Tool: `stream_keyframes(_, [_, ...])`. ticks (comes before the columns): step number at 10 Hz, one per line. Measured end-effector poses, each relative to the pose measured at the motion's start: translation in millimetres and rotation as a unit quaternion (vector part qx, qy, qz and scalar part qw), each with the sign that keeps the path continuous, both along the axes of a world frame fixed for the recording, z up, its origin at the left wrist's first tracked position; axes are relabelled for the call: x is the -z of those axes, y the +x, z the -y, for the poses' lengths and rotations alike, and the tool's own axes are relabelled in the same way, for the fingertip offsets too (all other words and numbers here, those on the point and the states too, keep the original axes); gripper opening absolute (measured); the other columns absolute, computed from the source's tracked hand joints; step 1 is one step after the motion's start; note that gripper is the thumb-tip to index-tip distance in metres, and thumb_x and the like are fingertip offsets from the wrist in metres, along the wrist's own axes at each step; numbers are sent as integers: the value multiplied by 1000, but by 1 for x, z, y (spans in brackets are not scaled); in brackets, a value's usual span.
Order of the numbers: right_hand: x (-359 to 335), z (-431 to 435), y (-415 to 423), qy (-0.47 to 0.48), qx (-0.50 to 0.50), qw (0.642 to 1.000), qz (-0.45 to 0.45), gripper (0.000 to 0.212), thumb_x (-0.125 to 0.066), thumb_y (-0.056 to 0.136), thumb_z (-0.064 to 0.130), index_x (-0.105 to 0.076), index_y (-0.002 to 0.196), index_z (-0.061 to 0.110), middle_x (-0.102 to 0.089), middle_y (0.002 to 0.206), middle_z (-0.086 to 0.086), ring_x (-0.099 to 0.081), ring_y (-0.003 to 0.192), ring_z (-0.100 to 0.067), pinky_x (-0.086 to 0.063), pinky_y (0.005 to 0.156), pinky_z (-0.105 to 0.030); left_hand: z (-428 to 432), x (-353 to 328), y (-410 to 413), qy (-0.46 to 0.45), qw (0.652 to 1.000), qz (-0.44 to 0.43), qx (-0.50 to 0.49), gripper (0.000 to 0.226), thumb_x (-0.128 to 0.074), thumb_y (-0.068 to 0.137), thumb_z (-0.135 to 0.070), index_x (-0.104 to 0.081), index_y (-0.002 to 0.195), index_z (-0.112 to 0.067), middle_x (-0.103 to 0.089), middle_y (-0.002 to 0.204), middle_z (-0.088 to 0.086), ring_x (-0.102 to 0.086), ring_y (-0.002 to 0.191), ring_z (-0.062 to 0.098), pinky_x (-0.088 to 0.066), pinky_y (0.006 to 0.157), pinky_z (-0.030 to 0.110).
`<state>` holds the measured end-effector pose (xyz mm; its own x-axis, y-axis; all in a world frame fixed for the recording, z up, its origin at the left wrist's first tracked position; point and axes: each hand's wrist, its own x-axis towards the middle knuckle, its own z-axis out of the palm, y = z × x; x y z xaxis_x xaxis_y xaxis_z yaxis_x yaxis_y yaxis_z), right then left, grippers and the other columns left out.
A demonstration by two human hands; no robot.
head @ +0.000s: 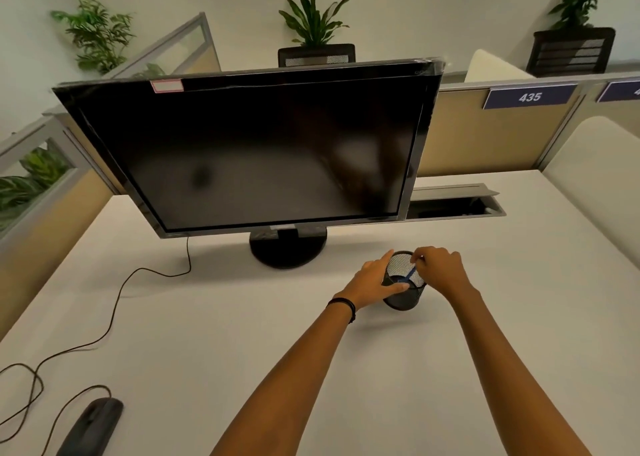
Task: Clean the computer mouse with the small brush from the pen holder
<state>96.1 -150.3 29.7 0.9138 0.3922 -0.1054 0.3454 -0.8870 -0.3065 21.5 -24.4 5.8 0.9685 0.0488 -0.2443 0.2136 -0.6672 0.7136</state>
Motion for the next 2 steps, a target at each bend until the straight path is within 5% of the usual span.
stream_keyframes(2, [-10, -1, -3, 17, 69, 995, 63, 23, -45, 91, 10, -60, 108, 9, -64, 108, -17, -59, 95, -31, -37, 91, -40, -8, -7, -6, 40, 999, 16, 8, 74, -57, 88, -37, -15, 144, -16, -26, 149, 10, -22, 134, 29, -28, 105, 45])
